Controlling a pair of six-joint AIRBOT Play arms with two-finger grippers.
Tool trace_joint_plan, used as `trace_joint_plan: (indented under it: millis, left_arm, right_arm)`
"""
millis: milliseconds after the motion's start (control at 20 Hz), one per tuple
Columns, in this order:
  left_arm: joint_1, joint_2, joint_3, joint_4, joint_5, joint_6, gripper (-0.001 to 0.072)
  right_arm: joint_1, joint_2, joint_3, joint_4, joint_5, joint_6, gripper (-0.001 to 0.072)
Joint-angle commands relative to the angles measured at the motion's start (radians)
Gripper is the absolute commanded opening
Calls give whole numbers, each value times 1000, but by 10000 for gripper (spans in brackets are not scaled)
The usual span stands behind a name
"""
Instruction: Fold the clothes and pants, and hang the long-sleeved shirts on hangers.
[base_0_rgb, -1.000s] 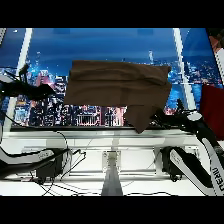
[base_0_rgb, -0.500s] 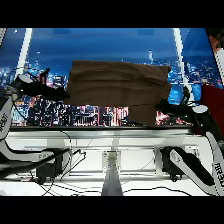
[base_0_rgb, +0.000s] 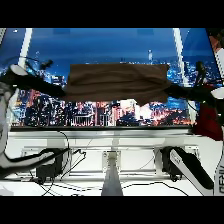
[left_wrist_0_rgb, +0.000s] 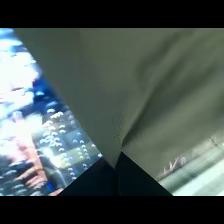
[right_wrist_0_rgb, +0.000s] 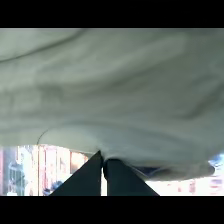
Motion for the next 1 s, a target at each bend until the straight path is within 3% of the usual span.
trace_joint_plan:
  millis: [0, 200, 400, 550, 750, 950]
  left_arm:
    - [51, 210, 13, -16, -1, -9, 10]
    - [42, 310, -53, -72, 24, -42, 10]
    - [-46, 231, -143, -136, 328, -42, 10]
    - [-87, 130, -144, -185, 514, -61, 10]
    - [-73, 57, -144, -270, 708, -61, 10]
    - [-75, -1, -144, -301, 782, -65, 13]
  right_arm:
    - [8, 122, 79, -60, 84, 12, 15]
    - [170, 207, 31, -54, 25, 152, 15]
    - [378, 121, -28, -95, -435, 178, 15]
    - [409, -39, -18, -91, -710, 230, 15]
    - [350, -244, 62, -90, -800, 273, 16]
    - [329, -399, 148, -82, -838, 273, 20]
